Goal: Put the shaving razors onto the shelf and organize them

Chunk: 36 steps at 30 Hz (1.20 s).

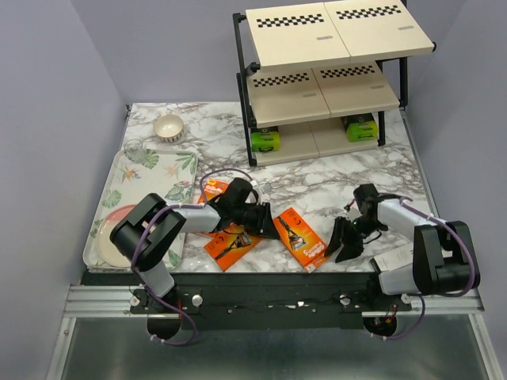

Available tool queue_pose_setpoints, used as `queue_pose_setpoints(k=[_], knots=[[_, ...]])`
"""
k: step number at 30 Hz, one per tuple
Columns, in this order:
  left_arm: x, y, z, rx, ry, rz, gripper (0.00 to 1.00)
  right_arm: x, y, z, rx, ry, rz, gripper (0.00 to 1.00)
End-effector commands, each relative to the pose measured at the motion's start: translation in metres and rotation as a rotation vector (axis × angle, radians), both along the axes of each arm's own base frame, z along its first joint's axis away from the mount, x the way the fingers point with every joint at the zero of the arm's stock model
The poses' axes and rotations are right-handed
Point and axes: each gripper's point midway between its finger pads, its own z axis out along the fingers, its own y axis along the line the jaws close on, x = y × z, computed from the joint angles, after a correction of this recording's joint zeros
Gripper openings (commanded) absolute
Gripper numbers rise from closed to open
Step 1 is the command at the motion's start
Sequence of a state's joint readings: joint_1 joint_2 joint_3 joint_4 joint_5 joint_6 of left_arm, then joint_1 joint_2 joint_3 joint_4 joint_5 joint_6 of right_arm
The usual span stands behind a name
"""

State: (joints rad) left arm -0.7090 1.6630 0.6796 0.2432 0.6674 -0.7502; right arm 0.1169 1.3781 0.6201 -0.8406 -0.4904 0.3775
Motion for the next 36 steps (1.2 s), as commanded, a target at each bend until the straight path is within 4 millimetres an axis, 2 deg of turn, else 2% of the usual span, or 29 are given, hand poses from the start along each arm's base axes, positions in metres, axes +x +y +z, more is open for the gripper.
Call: queue_pose_setpoints(k=[1,6,8,11,14,15,17,19,22,23,24,25,26,27,28,30,31,33,34,36], knots=[[0.008,-0.006,0.001,0.006,-0.005,0.011,0.38,-0.006,0.020,-0.005,0.135,0.033,-0.025,0.46],[0.012,-0.005,-0.003,0.019,-0.018,0.022,0.38,0.005,0.037,0.000,0.256,0.012,-0.044,0.38],[0.016,-0.006,-0.004,0.024,-0.031,0.021,0.38,0.016,0.043,0.003,0.291,-0.031,-0.042,0.38],[0.021,-0.007,-0.003,0.031,-0.043,0.020,0.38,0.032,0.048,0.006,0.331,-0.087,-0.022,0.31],[0.030,-0.005,-0.002,0.044,-0.051,0.032,0.39,0.041,0.051,0.009,0.361,-0.113,-0.018,0.15],[0.035,-0.006,0.002,0.047,-0.048,0.039,0.40,0.043,0.053,0.011,0.373,-0.120,-0.015,0.02],[0.047,-0.002,0.014,0.033,-0.066,0.063,0.43,0.052,0.053,0.020,0.382,-0.142,-0.030,0.01],[0.055,-0.003,0.037,-0.011,-0.087,0.078,0.48,0.070,0.057,0.039,0.442,-0.199,-0.052,0.01],[0.061,-0.002,0.064,-0.094,-0.030,0.122,0.63,0.098,0.056,0.071,0.510,-0.296,-0.123,0.01],[0.061,-0.003,0.069,-0.117,-0.015,0.131,0.78,0.106,0.052,0.081,0.523,-0.316,-0.166,0.01],[0.064,-0.005,0.076,-0.155,-0.023,0.133,0.98,0.109,0.053,0.085,0.548,-0.322,-0.172,0.01],[0.063,-0.007,0.080,-0.180,0.010,0.141,0.99,0.115,0.054,0.089,0.564,-0.347,-0.172,0.01],[0.062,-0.010,0.077,-0.191,0.040,0.134,0.99,0.117,0.055,0.090,0.578,-0.332,-0.193,0.01],[0.065,-0.016,0.084,-0.241,0.033,0.130,0.99,0.119,0.056,0.089,0.597,-0.315,-0.207,0.01],[0.065,-0.019,0.077,-0.250,0.101,0.144,0.99,0.124,0.057,0.086,0.613,-0.336,-0.214,0.01],[0.070,-0.024,0.077,-0.291,0.122,0.162,0.99,0.130,0.060,0.085,0.643,-0.303,-0.272,0.01],[0.073,-0.026,0.069,-0.287,0.151,0.176,0.99,0.137,0.060,0.083,0.651,-0.332,-0.275,0.01],[0.082,-0.033,0.072,-0.315,0.171,0.202,0.99,0.136,0.060,0.077,0.653,-0.309,-0.299,0.01],[0.086,-0.034,0.063,-0.304,0.197,0.220,0.99,0.135,0.060,0.075,0.656,-0.302,-0.303,0.01],[0.094,-0.040,0.063,-0.317,0.232,0.248,0.99,0.129,0.061,0.071,0.663,-0.270,-0.319,0.01]])
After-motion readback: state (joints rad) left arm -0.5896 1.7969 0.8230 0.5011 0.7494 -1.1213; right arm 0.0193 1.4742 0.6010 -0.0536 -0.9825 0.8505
